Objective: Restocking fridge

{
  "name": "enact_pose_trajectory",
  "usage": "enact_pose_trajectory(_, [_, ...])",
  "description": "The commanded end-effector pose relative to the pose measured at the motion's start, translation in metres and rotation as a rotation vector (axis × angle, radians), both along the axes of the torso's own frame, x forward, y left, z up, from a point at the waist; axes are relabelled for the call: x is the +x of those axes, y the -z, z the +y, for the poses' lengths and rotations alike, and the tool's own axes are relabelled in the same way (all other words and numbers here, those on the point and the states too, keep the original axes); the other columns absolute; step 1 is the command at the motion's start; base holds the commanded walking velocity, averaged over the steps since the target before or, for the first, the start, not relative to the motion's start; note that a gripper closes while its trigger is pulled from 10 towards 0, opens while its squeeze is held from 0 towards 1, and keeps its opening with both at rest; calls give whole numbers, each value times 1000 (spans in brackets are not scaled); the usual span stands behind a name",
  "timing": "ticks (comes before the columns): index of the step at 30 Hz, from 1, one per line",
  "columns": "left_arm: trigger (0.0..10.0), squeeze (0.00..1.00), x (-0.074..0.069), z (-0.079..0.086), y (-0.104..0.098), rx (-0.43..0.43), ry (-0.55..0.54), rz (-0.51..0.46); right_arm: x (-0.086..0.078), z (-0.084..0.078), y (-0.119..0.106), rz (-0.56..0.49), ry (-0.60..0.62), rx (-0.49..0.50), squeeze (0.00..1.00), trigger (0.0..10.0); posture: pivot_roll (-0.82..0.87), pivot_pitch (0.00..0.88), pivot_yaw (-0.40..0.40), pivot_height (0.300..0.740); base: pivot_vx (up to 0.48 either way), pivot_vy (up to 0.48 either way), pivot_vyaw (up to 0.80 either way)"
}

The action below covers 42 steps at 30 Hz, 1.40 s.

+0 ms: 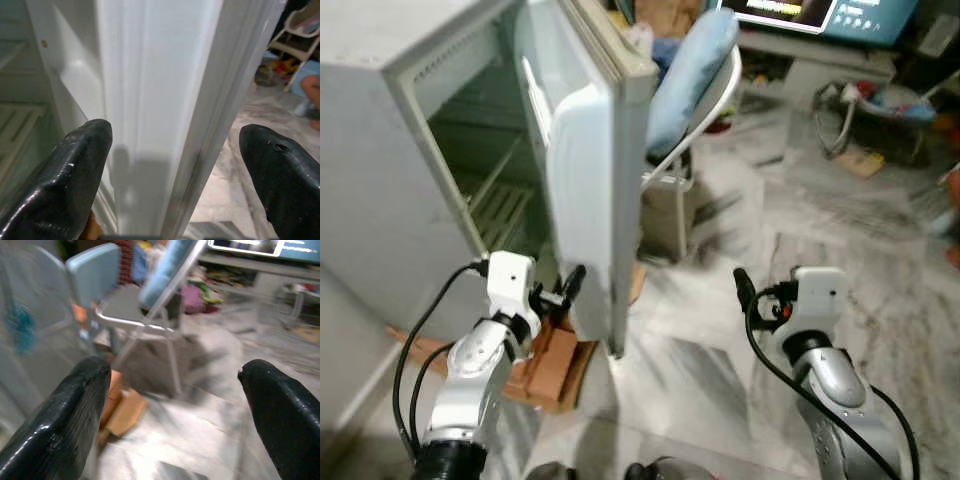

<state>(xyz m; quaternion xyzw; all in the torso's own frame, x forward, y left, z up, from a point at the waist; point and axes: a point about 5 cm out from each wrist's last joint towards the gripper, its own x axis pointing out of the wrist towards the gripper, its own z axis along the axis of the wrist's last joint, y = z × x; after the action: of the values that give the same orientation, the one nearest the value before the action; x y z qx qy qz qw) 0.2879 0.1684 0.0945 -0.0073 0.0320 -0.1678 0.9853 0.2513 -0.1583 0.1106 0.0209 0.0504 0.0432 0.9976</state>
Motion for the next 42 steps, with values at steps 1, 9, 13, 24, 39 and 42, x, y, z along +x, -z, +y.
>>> enact_pose_trajectory(1, [10000, 0, 6, -5, -9, 13, 6, -25, 1, -3, 1, -4, 7, -14, 0, 10000, 26, 62, -48, 740, 277, -386, -800])
enact_pose_trajectory(9, [10000, 0, 42, -16, -18, 63, 2, -48, 3, -3, -2, -25, 24, -9, 0, 10000, 10, 53, -33, 740, 438, -45, -85])
enact_pose_trajectory(13, [10000, 0, 53, -32, -22, 82, 55, -52, 3, -3, -2, -30, 31, -10, 0, 10000, 1, 51, -28, 740, 249, 0, 0])
enact_pose_trajectory(24, [10000, 0, 53, -80, -28, 48, 266, -87, 3, -3, -1, -33, 40, -7, 0, 10000, 7, 55, -23, 740, 0, 0, 0])
enact_pose_trajectory(39, [10000, 0, 45, -45, -25, 37, 130, -124, 2, -2, 3, -22, 52, 0, 0, 10000, 13, 59, -16, 740, 0, 0, 0])
enact_pose_trajectory(42, [10000, 0, 38, -24, -18, 37, 57, -109, 2, -2, 4, -15, 56, 8, 0, 10000, 22, 61, -17, 740, 0, 0, -800])
